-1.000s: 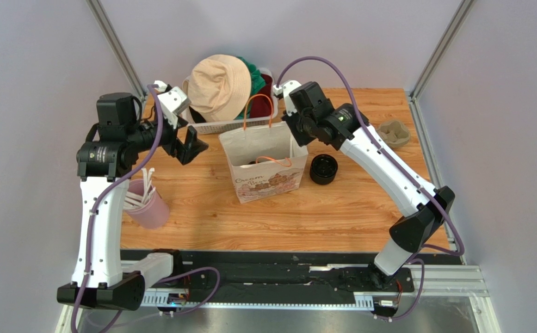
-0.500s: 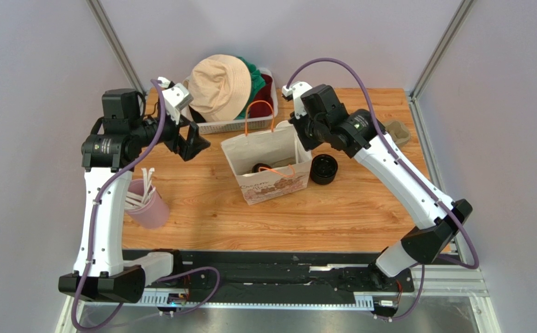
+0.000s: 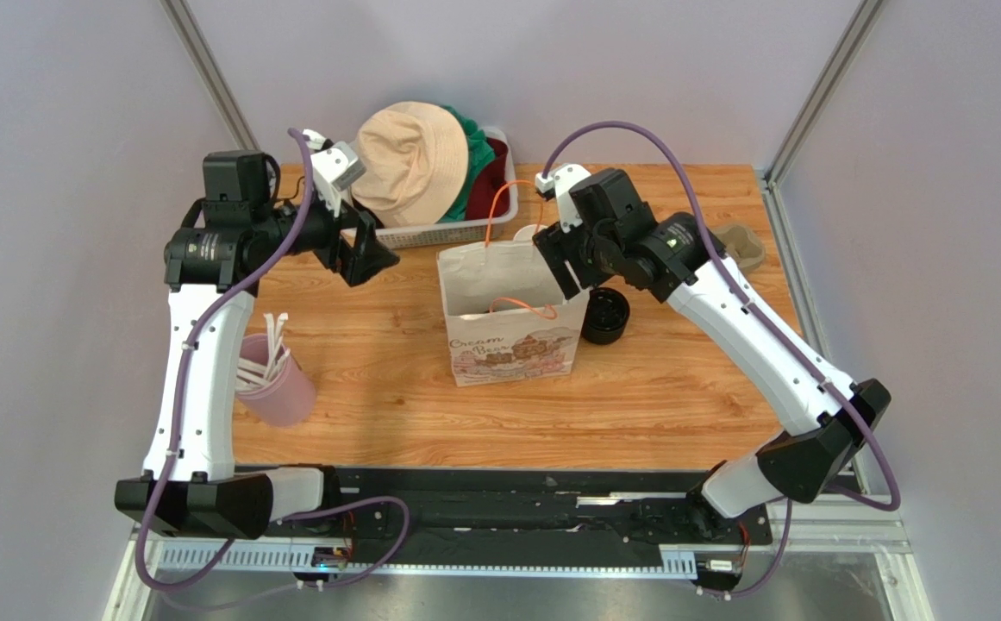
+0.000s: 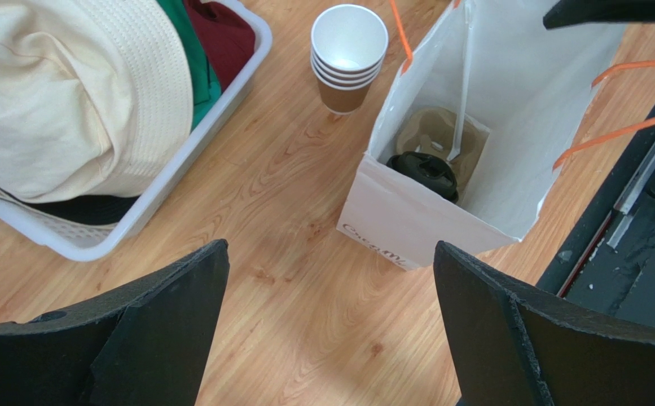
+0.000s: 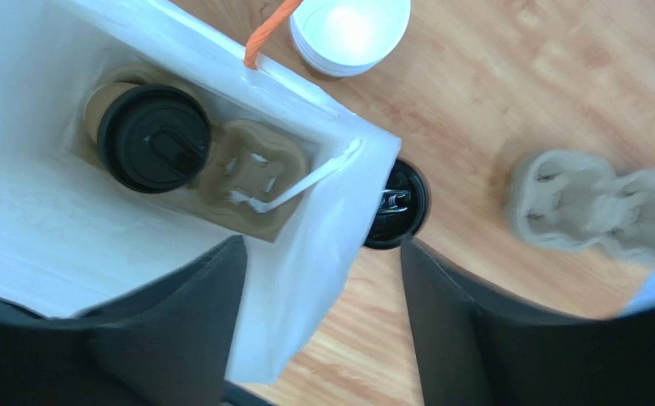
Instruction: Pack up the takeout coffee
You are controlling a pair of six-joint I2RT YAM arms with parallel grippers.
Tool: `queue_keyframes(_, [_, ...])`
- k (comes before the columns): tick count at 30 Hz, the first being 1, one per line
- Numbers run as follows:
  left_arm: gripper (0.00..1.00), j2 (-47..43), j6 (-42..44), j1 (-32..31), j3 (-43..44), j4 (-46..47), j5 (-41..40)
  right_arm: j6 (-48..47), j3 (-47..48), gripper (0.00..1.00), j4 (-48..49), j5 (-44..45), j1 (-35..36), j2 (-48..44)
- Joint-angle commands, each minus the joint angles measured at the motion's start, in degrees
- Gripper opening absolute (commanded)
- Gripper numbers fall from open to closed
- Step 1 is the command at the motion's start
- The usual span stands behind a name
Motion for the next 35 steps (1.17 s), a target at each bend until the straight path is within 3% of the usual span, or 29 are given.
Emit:
queue_keyframes(1, [0.99,-0.3,-1.1,0.4,3.1,2.4,2.7,-2.9,6.2,0.8,-0.2,2.5,-0.5,-1.2])
queue_keyframes(4, [0.99,-0.5,-1.5,0.4,4.0,2.6,1.7,-4.8,8.6,0.98,0.2,3.3,-1.2,-2.5])
queue_keyframes(8, [0.99,-2.4,-3.0,0.4,4.1,5.5,-0.9,-6.4,11.1,0.99,1.4,2.8,-4.1,-4.8])
queue_keyframes(13, [0.99,-3.9,-9.9,0.5,7.0,7.5,-8.6,-7.5,12.4,0.99,4.8,-11.6,-16.7,-9.4])
queue_keyframes(17, [0.99,-4.3,-11.0,0.9,9.9,7.7,-17.0,-8.1,14.4,0.99,8.2,-15.0,-26.6,-11.7])
queue_keyframes(21, [0.99,-4.5,-13.8,8.2,12.7,7.6,-15.4,-7.8,16.1,0.99,10.2,-13.2,-34.2,-12.0])
queue_keyframes(25, [0.99,-5.5,-15.2,13.5,11.4,8.8,-11.2,-8.3,15.4,0.99,10.8,-12.5,-34.5,-12.9])
queue_keyframes(35, [0.99,-6.9,-14.9,13.6,10.2,9.6,-10.6,-7.1,15.3,0.99,11.4,-13.8,-34.4,-14.7])
